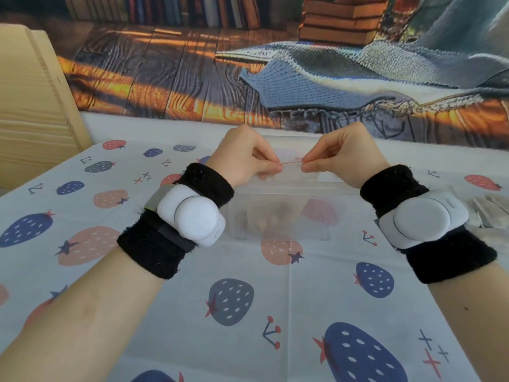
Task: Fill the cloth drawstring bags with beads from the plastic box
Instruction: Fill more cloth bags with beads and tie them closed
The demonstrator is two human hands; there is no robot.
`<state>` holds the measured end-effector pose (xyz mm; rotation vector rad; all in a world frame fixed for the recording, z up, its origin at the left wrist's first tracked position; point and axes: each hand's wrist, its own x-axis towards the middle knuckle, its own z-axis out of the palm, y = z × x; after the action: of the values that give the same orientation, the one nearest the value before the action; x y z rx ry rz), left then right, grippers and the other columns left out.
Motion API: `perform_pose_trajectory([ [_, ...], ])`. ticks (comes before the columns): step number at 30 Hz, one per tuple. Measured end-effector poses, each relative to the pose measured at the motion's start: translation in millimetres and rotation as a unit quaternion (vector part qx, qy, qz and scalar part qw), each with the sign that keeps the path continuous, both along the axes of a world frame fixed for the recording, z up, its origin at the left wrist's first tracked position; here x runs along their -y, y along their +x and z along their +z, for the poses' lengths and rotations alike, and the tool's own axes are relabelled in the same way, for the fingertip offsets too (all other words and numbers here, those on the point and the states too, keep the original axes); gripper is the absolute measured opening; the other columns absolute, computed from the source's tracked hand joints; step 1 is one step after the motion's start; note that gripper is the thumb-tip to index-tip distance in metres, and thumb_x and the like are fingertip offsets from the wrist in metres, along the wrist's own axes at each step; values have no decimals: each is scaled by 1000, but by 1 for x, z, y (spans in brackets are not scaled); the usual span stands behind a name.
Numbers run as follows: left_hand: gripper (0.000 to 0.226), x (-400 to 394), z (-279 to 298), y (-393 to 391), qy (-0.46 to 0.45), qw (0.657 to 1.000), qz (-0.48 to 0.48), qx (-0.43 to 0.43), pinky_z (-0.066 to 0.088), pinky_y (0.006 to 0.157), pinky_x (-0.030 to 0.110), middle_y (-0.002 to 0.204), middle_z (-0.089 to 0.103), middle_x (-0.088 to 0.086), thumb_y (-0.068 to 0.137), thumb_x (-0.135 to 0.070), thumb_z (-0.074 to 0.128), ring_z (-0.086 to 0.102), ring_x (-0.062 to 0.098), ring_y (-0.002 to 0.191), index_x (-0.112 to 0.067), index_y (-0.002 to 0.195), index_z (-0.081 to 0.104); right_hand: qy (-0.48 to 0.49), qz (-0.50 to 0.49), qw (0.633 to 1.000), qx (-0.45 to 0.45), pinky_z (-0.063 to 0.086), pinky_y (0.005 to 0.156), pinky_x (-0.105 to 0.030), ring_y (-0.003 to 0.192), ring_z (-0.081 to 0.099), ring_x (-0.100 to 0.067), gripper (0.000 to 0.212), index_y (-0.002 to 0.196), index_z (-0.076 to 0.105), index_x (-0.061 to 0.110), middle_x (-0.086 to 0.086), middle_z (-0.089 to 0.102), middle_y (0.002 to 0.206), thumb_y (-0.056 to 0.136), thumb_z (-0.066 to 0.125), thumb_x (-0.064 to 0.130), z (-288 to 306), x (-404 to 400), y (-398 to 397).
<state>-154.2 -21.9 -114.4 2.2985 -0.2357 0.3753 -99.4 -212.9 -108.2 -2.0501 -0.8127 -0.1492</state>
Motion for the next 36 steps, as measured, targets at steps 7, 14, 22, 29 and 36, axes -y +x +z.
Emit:
perform_pose_trajectory([
  [7, 3, 2, 2, -2, 7, 1000, 1, -5, 55, 76, 25, 66, 71, -1, 73, -15, 78, 68, 17, 67, -13, 74, 76, -22, -10, 1000, 8, 48, 59, -9, 53, 57, -4, 11, 71, 73, 7, 2, 67, 64, 64, 81, 4, 1, -1, -1],
  [14, 3, 1, 1, -2, 19, 1000, 5, -7, 54, 77, 26, 64, 71, -4, 75, -16, 78, 68, 15, 66, -15, 73, 76, -29, -6, 999, 12, 46, 56, -10, 50, 57, -3, 12, 66, 71, 12, -1, 68, 66, 65, 81, 5, 0, 0, -3],
  [22, 1, 9, 5, -8, 66, 997, -20, -22, 49, 63, 12, 62, 66, -5, 79, -8, 74, 59, -1, 53, -7, 79, 74, -52, 22, 998, -5, 49, 62, -21, 51, 54, -10, 29, 84, 58, 16, -6, 62, 60, 70, 78, 2, -1, 1, -2],
  [29, 7, 11, 3, -16, 89, 996, 8, 31, 48, 61, 10, 63, 67, 0, 83, -9, 70, 59, 1, 53, -9, 77, 72, -101, 42, 994, 13, 42, 58, -10, 52, 52, 2, 4, 76, 73, 14, 5, 65, 64, 77, 74, 18, -1, -2, -5],
  [36, 6, 14, 4, -17, 73, 997, -14, 5, 51, 65, 13, 66, 67, 2, 85, -12, 68, 62, -2, 54, -9, 80, 71, -112, 33, 992, 58, 38, 55, -9, 52, 49, -1, 12, 69, 67, 10, -1, 60, 60, 80, 71, 9, -2, -3, -10],
])
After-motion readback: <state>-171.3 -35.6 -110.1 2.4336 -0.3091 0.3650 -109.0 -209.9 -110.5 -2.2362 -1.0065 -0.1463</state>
